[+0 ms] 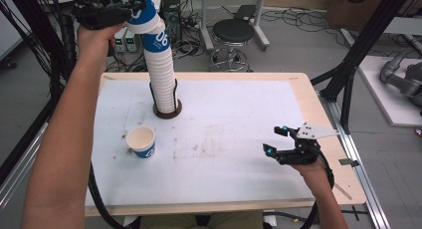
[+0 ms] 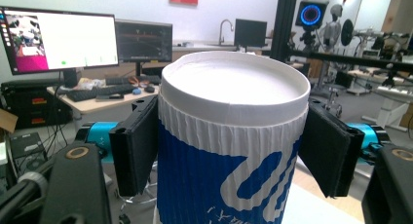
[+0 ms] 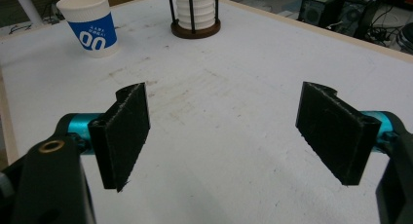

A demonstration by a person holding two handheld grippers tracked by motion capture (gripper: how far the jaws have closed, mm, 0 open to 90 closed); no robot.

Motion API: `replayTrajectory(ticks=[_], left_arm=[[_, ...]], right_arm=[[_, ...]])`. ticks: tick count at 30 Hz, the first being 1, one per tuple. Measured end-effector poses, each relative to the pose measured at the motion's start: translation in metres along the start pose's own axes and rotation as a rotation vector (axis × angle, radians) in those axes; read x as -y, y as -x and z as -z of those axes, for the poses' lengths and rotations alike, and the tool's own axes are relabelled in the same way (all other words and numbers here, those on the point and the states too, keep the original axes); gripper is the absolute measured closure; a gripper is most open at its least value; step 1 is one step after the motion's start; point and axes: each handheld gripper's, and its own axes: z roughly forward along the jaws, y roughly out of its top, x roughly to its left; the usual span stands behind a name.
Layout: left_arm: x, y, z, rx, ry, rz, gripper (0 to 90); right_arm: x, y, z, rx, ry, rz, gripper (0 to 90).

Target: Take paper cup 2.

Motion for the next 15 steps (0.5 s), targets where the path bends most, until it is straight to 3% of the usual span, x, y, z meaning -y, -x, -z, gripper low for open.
replayTrajectory(ticks=[9, 15], left_arm=[[-0.007, 0.000, 0.025, 0.006, 0.021, -0.012, 28.8], [-0.004, 0.003, 0.043, 0.028, 0.014, -0.011, 28.8]], right_arm=[[-0.001, -0.002, -0.001, -0.003, -0.002, 0.002, 20.5], [-0.001, -0.004, -0.003, -0.006, -0.007, 0.008, 20.6]])
